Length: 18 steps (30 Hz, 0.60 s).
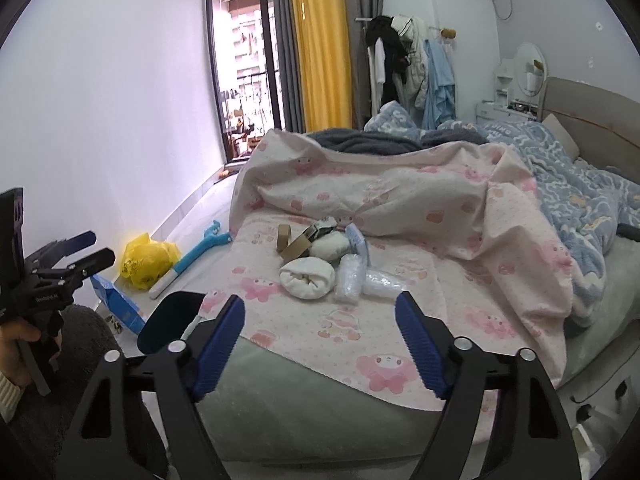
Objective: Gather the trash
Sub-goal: 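Grasp the bubble-wrap roll with the right tool while the left grasps the white rolled cloth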
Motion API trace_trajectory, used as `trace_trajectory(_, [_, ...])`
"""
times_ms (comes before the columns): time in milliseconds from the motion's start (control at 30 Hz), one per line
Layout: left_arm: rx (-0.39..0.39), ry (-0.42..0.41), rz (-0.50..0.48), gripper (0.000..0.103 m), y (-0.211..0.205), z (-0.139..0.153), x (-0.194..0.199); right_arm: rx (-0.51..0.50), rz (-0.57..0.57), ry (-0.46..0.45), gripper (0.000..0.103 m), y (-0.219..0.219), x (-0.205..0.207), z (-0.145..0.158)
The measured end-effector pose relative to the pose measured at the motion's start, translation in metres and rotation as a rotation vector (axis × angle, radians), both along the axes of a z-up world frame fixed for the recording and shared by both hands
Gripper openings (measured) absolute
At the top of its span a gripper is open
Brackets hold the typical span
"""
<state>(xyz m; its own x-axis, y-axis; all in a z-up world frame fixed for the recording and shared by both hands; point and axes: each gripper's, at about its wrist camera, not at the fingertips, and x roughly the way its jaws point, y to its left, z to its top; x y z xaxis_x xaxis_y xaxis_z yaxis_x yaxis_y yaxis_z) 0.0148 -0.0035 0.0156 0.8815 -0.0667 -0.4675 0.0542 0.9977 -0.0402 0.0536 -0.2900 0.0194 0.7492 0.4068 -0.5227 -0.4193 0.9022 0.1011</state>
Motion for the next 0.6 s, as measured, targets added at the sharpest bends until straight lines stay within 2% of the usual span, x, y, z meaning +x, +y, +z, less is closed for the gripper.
trace_trajectory(200, [-0.005,0.017,-0.071,0.099,-0.008,-0.005,0.020,0.000,0.023,0.052,0.071,0.007,0.021,-0.011])
trace_trajectory(433, [-0.030,0.062,-0.178,0.098,-0.021,-0.028,0.055,0.003,0.045,0.142,0.058,0.014,0.065,-0.043])
trace_trajectory(600, [-0.030,0.088,-0.243,0.098,-0.032,-0.043,0.077,-0.002,0.050,0.190,0.055,0.017,0.097,-0.062])
